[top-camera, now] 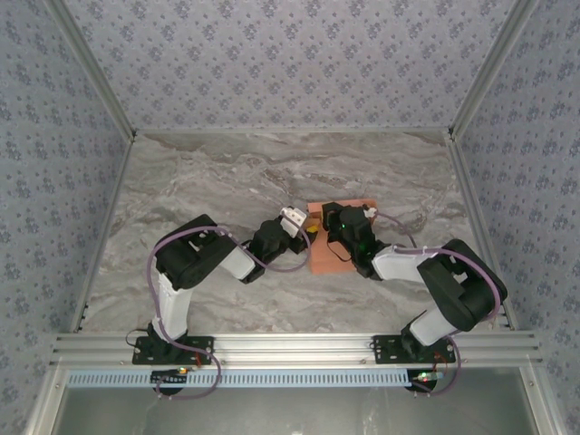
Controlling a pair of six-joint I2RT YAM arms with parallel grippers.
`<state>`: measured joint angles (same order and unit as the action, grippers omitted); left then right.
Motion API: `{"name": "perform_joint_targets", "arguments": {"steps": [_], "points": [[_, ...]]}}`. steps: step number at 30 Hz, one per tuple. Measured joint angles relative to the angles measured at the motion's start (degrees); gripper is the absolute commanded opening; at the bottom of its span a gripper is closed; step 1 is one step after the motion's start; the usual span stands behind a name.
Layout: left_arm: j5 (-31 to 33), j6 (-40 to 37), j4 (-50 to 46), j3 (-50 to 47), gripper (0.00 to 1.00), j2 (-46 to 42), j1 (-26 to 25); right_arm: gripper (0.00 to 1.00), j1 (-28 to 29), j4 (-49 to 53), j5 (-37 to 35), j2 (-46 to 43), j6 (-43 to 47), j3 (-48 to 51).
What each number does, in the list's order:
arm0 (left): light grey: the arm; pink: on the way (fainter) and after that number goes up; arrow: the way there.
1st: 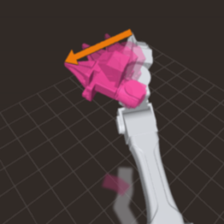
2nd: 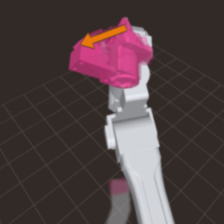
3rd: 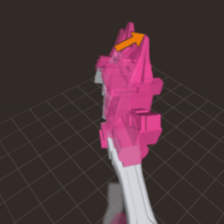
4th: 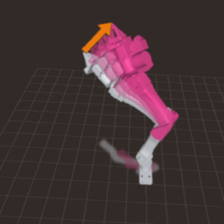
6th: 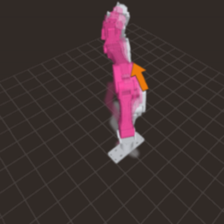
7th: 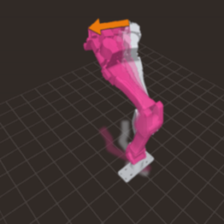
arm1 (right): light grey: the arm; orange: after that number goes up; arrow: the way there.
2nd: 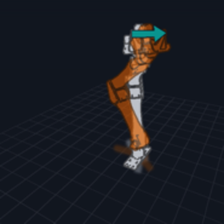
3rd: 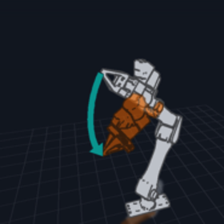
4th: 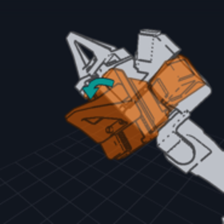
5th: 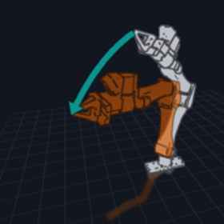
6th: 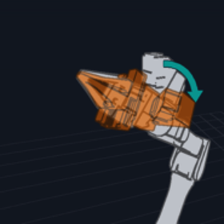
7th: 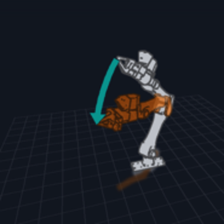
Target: Fold the paper box
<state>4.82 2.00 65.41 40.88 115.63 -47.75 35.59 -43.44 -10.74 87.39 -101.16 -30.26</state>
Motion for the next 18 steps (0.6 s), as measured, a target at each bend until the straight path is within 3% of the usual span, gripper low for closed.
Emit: {"name": "perform_joint_targets", "arguments": {"steps": [18], "points": [[-0.5, 2.6, 0.0, 3.1, 0.57, 0.3, 1.2, 0.09, 1.5, -3.6, -1.5, 2.9, -0.6, 0.0]]}}
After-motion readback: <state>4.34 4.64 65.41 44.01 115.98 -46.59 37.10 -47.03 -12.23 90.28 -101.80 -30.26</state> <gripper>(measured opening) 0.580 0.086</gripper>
